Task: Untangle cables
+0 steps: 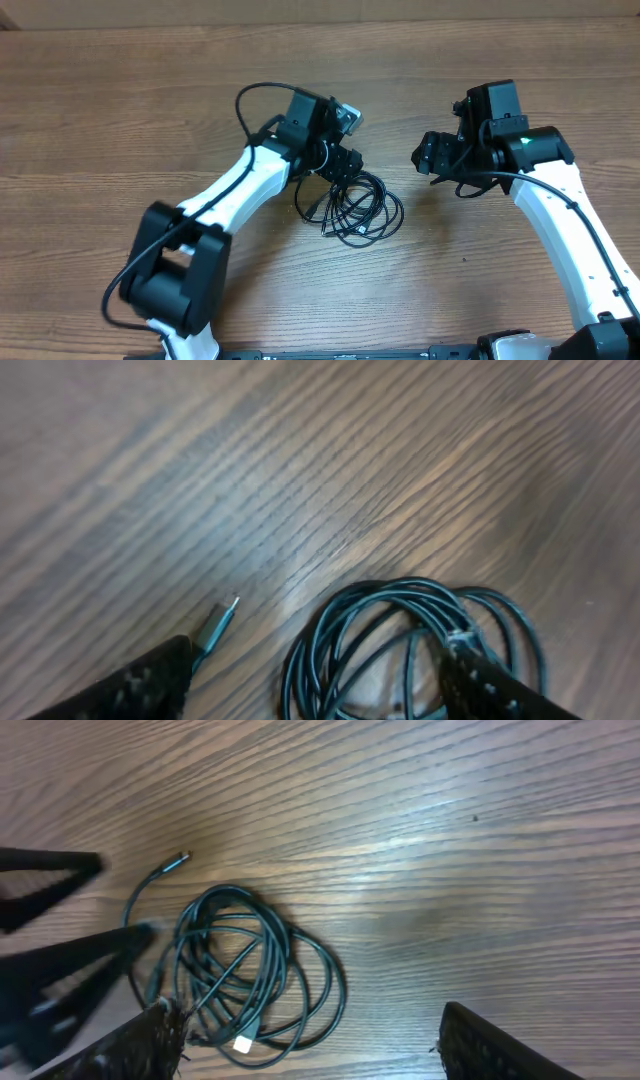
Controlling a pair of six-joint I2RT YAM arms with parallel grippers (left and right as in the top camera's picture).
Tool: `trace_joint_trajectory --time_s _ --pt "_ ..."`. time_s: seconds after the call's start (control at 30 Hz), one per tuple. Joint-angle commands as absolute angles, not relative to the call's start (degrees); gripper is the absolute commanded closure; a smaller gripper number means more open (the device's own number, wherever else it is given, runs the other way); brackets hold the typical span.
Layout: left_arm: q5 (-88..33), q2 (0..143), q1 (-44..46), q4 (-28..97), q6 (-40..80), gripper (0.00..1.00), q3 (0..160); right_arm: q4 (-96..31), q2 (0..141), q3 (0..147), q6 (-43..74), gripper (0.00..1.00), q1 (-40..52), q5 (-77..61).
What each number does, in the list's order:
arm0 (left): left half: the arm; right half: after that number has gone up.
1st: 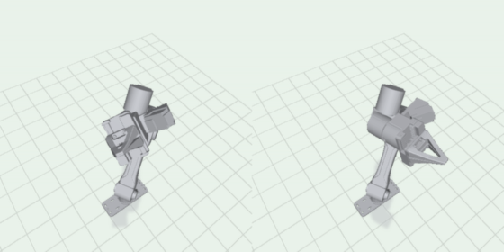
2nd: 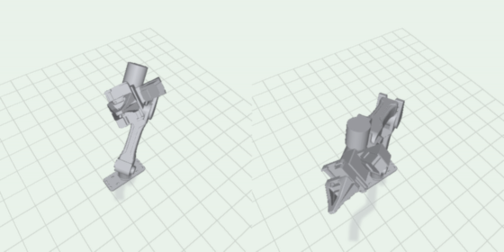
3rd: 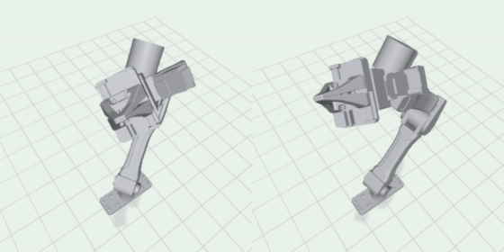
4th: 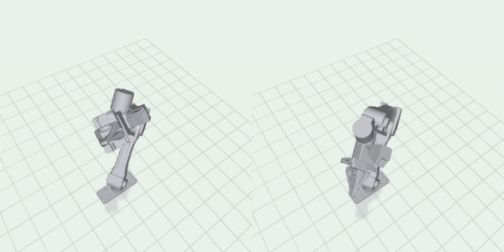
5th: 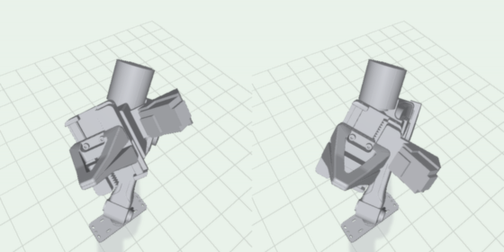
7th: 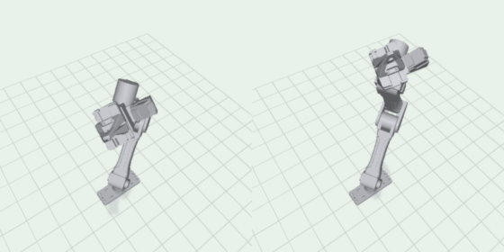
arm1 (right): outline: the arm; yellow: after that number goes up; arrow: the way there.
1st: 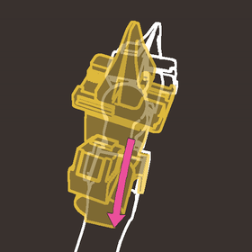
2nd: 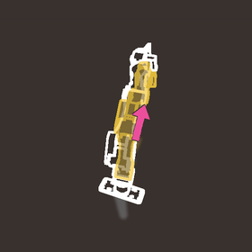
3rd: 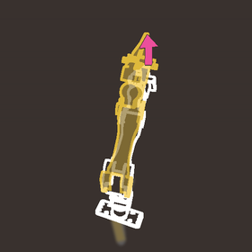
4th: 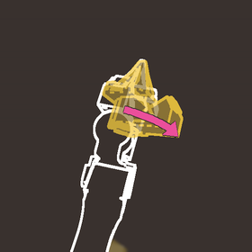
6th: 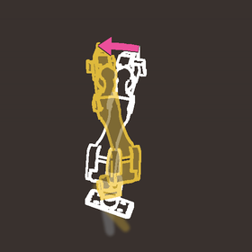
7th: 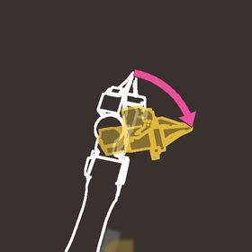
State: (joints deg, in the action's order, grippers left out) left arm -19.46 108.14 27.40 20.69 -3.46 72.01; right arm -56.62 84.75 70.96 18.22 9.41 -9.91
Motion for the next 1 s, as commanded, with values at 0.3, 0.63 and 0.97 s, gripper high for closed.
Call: trace_joint_trajectory --time_s 0.3,0.63,0.97 --pt "-19.5 116.6 30.5 18.1 -4.7 0.36 73.1 -57.5 83.2 72.4 19.5 0.21 9.2 -12.4" --pt "-17.1 116.7 30.9 22.9 -4.8 0.60 73.1 -57.6 83.2 72.4 19.6 0.21 9.2 -13.8" --pt "-14.9 113.7 30.3 24.5 -3.8 0.96 75.4 -58.3 83.3 72.4 19.5 0.15 9.3 -13.8"
